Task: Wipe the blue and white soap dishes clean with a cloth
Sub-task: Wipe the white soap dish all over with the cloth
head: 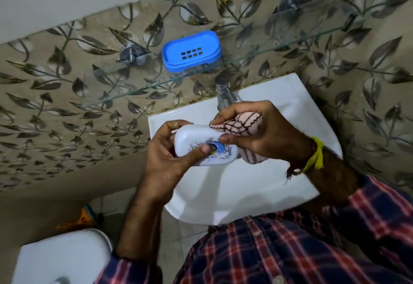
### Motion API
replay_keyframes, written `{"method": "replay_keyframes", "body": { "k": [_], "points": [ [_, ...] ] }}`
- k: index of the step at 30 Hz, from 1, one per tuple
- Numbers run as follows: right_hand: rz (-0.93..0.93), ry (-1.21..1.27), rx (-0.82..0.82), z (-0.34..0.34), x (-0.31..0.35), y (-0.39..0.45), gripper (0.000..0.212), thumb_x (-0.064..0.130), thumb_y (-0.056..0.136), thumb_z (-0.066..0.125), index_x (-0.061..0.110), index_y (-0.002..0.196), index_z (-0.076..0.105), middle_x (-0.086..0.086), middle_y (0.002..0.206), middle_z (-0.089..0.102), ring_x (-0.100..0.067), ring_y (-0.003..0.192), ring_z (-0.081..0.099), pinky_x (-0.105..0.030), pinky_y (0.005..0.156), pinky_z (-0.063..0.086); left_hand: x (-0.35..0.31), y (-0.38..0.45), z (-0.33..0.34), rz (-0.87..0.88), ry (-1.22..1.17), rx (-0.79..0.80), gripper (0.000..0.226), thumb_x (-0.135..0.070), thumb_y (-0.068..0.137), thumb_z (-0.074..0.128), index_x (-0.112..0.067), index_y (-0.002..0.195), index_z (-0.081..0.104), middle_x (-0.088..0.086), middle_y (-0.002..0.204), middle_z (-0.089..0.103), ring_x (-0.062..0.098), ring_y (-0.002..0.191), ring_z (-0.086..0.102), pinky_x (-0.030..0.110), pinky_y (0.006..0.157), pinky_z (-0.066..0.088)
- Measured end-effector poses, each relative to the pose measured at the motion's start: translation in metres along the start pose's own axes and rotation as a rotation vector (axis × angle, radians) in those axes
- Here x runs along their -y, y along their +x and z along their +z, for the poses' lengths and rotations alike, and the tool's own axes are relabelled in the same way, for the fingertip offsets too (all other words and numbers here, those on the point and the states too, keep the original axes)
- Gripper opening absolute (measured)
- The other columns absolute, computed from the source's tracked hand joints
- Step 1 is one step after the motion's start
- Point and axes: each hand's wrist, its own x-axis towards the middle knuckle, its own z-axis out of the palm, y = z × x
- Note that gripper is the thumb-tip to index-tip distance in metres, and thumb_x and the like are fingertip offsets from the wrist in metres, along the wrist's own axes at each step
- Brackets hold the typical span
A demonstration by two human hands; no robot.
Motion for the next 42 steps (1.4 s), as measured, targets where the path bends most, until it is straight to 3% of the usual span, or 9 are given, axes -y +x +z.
{"method": "replay_keyframes", "body": {
  "k": [6, 10, 18, 23, 26, 29, 34, 37, 42],
  "points": [
    [-0.107, -0.250, 0.188, -0.001, 0.017, 0.022, 0.026, 0.001, 0.075, 0.085, 0.002, 0.099, 0.077, -0.010, 0.098, 0.076, -0.023, 0.092, 0.073, -0.043, 0.085, 0.057, -0.012, 0.026, 0.015, -0.200, 0.822, 0.069, 0.061, -0.050, 0.043, 0.101, -0.020, 0.088, 0.073, 0.002, 0.084, 0.076, 0.019, 0.076, 0.070, 0.038, 0.069, 0.057],
    [-0.248, -0.304, 0.166, -0.003, 0.009, 0.014, 0.030, -0.010, 0.074, 0.080, -0.003, 0.102, 0.075, -0.015, 0.106, 0.074, -0.024, 0.101, 0.072, -0.041, 0.091, 0.056, 0.006, 0.017, 0.019, -0.189, 0.513, -0.062, 0.043, -0.026, 0.048, 0.104, -0.011, 0.069, 0.070, -0.001, 0.062, 0.069, 0.010, 0.057, 0.056, 0.026, 0.053, 0.043],
    [-0.350, -0.423, 0.043, 0.017, 0.001, 0.003, 0.039, -0.016, 0.068, 0.076, -0.002, 0.104, 0.075, -0.014, 0.112, 0.074, -0.027, 0.107, 0.070, -0.041, 0.095, 0.052, 0.015, 0.008, 0.023, -0.162, 0.444, -0.126, 0.041, -0.019, 0.051, 0.103, -0.020, 0.065, 0.065, -0.015, 0.057, 0.066, 0.001, 0.054, 0.056, 0.024, 0.050, 0.046],
    [-0.087, -0.039, -0.157, 0.007, -0.006, -0.007, 0.029, -0.008, 0.080, 0.077, -0.003, 0.108, 0.073, -0.012, 0.112, 0.074, -0.020, 0.109, 0.070, -0.044, 0.099, 0.054, 0.011, 0.007, 0.019, -0.099, 0.400, -0.190, 0.056, -0.046, 0.039, 0.099, -0.014, 0.078, 0.076, -0.004, 0.076, 0.079, 0.018, 0.072, 0.076, 0.036, 0.062, 0.061],
    [-0.139, -0.156, -0.106, 0.011, 0.000, -0.005, 0.033, -0.013, 0.075, 0.078, -0.004, 0.107, 0.073, -0.014, 0.113, 0.073, -0.022, 0.109, 0.070, -0.040, 0.099, 0.053, 0.016, 0.003, 0.027, -0.118, 0.385, -0.195, 0.057, -0.056, 0.034, 0.092, -0.019, 0.070, 0.070, -0.015, 0.064, 0.072, 0.004, 0.059, 0.066, 0.027, 0.053, 0.052],
    [-0.279, -0.323, -0.017, 0.016, 0.003, 0.003, 0.039, -0.011, 0.068, 0.073, -0.003, 0.106, 0.074, -0.015, 0.114, 0.073, -0.026, 0.108, 0.069, -0.035, 0.099, 0.052, 0.020, 0.003, 0.027, -0.102, 0.379, -0.212, 0.055, -0.056, 0.034, 0.091, -0.021, 0.070, 0.068, -0.017, 0.063, 0.071, 0.001, 0.058, 0.064, 0.028, 0.051, 0.052],
    [-0.032, 0.066, -0.204, 0.009, -0.008, -0.007, 0.032, -0.008, 0.081, 0.077, -0.005, 0.112, 0.069, -0.012, 0.113, 0.073, -0.018, 0.109, 0.069, -0.030, 0.101, 0.052, 0.018, 0.001, 0.025, -0.052, 0.233, -0.296, 0.053, -0.045, 0.041, 0.099, -0.016, 0.080, 0.077, 0.001, 0.081, 0.081, 0.022, 0.074, 0.078, 0.033, 0.061, 0.060],
    [0.035, 0.115, -0.222, 0.008, -0.009, -0.007, 0.032, -0.005, 0.080, 0.078, -0.006, 0.110, 0.069, -0.012, 0.109, 0.073, -0.021, 0.104, 0.070, -0.033, 0.098, 0.054, 0.019, -0.002, 0.027, -0.086, 0.152, -0.228, 0.043, -0.037, 0.049, 0.098, -0.015, 0.081, 0.079, 0.004, 0.082, 0.081, 0.018, 0.071, 0.076, 0.029, 0.059, 0.058],
    [-0.053, -0.136, 0.019, -0.001, 0.009, 0.009, 0.028, 0.000, 0.079, 0.081, -0.002, 0.105, 0.073, -0.011, 0.104, 0.075, -0.020, 0.099, 0.071, -0.035, 0.093, 0.056, 0.006, 0.007, 0.023, -0.174, 0.244, 0.030, 0.038, -0.024, 0.059, 0.095, -0.011, 0.091, 0.079, 0.007, 0.087, 0.081, 0.021, 0.075, 0.078, 0.035, 0.067, 0.062]
  ]
}}
